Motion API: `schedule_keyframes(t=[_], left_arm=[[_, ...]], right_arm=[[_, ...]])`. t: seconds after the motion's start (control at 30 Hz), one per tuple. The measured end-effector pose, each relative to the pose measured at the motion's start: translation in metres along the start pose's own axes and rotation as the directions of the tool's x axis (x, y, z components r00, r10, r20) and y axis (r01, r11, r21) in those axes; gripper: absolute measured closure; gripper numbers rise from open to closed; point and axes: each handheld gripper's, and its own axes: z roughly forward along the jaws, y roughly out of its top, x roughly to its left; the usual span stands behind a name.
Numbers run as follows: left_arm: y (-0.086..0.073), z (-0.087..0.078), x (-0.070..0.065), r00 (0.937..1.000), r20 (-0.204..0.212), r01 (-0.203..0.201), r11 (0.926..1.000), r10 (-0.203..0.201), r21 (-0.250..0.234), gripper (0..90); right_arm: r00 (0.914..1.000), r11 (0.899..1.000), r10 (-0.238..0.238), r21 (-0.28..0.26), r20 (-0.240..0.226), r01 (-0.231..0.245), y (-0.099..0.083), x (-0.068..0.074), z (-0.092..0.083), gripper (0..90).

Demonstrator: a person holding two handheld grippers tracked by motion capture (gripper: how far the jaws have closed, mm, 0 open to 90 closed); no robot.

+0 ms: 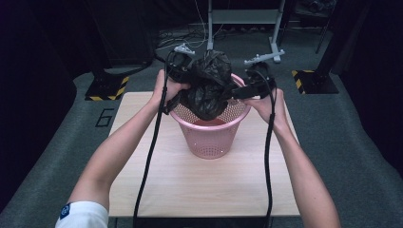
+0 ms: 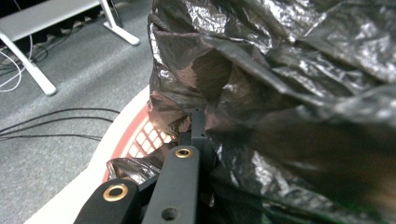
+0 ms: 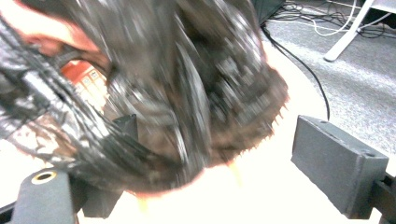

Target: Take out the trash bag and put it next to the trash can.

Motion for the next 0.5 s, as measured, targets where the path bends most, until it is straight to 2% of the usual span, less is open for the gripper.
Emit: schedule_keyframes(t=[0.07, 0.17, 0.3, 0.43, 0.5], left_arm=[[0.001, -0.003, 0.001, 1.0, 0.0, 0.005, 1.0, -0.005, -0.008, 84.9], [0.005, -0.013, 0.005, 0.9999, -0.013, 0.009, 0.9996, -0.01, -0.027, 85.0], [0.007, -0.016, 0.009, 0.9994, -0.03, 0.018, 0.9994, -0.019, -0.029, 85.0], [0.009, -0.019, 0.013, 0.9986, -0.039, 0.035, 0.9987, -0.036, -0.038, 85.0], [0.009, -0.023, 0.014, 0.9984, -0.038, 0.041, 0.9979, -0.043, -0.051, 85.0]], right_arm=[[0.9999, 1.0, 0.008, -0.009, 0.007, -0.008, -0.005, -0.004, -0.004, 13.6], [0.9989, 0.998, 0.047, -0.042, 0.004, -0.047, -0.025, -0.017, -0.018, 12.2], [0.9978, 0.996, 0.066, -0.061, 0.0, -0.066, -0.039, -0.024, -0.028, 12.1], [0.998, 0.997, 0.063, -0.047, 0.009, -0.063, -0.045, -0.025, -0.029, 12.1], [0.9971, 0.997, 0.067, -0.038, 0.036, -0.066, -0.057, -0.028, -0.029, 12.1]])
